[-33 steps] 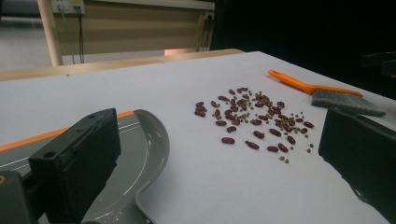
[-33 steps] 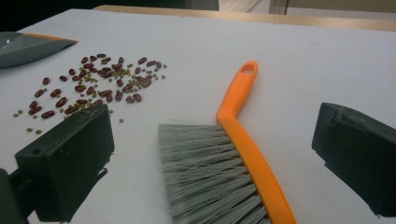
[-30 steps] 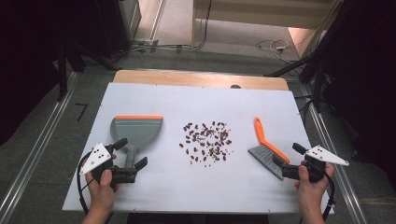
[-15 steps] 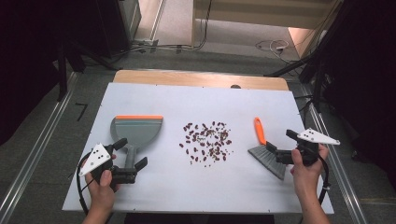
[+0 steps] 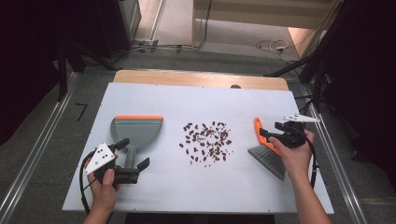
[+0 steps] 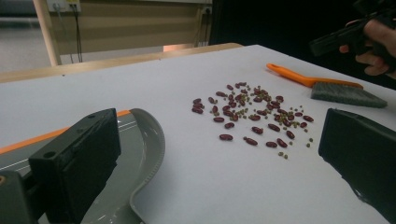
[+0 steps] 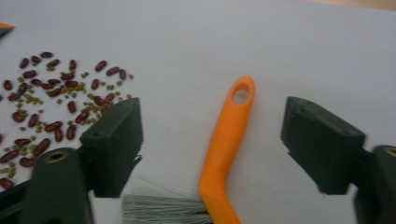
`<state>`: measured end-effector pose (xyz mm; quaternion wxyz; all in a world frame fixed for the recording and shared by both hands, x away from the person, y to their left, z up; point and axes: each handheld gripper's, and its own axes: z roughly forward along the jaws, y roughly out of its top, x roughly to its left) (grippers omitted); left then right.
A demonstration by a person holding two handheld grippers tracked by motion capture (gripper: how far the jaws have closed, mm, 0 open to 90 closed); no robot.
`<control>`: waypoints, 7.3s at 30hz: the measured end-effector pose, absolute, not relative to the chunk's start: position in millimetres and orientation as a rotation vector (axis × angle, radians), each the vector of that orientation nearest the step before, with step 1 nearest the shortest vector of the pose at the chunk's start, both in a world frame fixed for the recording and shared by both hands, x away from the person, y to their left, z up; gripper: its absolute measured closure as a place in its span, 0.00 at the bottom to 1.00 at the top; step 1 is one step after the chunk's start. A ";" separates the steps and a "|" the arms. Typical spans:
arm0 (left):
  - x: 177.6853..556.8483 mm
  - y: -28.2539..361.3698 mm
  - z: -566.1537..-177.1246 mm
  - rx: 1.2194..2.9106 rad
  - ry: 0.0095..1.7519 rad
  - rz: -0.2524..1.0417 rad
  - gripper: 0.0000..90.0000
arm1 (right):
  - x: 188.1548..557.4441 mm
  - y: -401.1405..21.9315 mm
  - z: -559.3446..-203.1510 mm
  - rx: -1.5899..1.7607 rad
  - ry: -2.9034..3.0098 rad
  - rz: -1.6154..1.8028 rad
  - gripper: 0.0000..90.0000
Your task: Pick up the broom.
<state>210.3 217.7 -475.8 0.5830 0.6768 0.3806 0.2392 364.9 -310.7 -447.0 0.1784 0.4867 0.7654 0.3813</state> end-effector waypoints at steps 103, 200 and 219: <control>202.9 181.4 -457.0 1.596 0.763 0.477 0.00 | 274.4 -254.7 -411.0 1.045 1.851 1.662 0.76; 226.0 123.4 -451.4 1.762 0.482 0.086 0.96 | 273.6 -187.8 -414.0 0.597 2.484 1.966 0.51; 221.1 107.5 -450.8 1.776 0.329 -0.077 0.96 | 263.8 -160.5 -424.9 0.323 2.698 2.085 0.66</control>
